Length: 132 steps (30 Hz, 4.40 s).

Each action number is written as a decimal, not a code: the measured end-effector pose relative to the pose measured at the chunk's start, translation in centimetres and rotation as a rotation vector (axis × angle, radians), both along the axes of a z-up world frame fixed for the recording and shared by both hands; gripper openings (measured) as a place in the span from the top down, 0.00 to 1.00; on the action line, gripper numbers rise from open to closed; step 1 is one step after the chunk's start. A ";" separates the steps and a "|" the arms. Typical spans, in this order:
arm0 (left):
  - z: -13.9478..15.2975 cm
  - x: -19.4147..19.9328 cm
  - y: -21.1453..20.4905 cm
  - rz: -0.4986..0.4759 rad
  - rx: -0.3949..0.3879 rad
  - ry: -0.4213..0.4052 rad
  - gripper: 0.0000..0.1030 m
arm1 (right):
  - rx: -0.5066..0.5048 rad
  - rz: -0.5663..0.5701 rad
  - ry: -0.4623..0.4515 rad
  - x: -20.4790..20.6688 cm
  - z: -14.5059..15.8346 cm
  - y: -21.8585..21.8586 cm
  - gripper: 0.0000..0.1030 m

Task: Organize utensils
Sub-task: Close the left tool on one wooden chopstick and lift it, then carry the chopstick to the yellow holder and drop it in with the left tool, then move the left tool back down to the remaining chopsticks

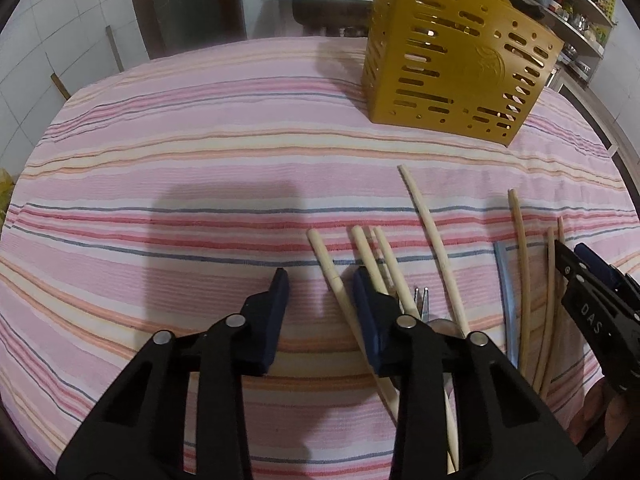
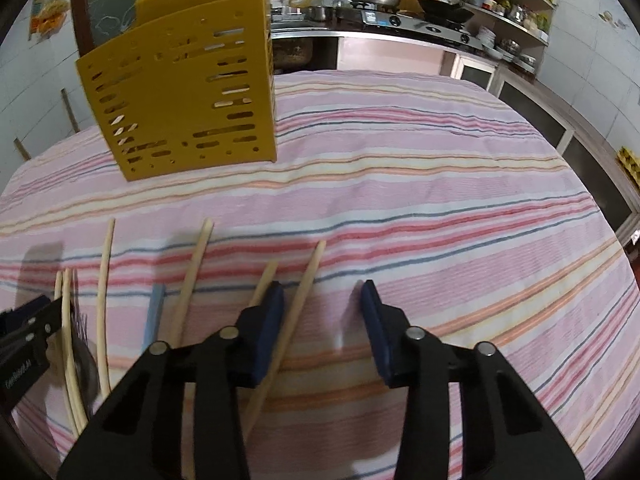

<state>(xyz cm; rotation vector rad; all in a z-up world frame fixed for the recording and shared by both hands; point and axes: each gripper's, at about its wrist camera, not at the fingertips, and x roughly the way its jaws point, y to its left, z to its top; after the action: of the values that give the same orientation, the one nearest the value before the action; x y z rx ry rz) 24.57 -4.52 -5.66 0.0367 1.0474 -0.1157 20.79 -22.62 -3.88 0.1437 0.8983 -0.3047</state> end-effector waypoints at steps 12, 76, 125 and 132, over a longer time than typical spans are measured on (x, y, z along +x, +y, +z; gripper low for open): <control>0.0 0.8 0.5 0.012 -0.057 -0.016 0.87 | 0.062 -0.053 -0.045 1.1 0.3 -0.7 0.90; 22.2 -6.7 1.0 -0.056 -0.195 -0.784 0.96 | -0.049 0.171 -0.808 -6.9 19.8 0.4 0.94; 19.3 -0.9 5.2 0.132 -0.055 -0.649 0.05 | -0.100 0.075 -0.515 0.2 17.5 -2.9 0.19; 13.8 -2.2 5.8 0.136 -0.031 -0.537 0.05 | -0.099 0.075 -0.430 -2.1 12.6 -2.3 0.17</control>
<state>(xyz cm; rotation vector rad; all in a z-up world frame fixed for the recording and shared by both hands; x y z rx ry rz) 22.37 1.27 8.14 -0.0308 0.5095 0.0035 18.68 -24.90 8.76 0.0790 0.4602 -0.2357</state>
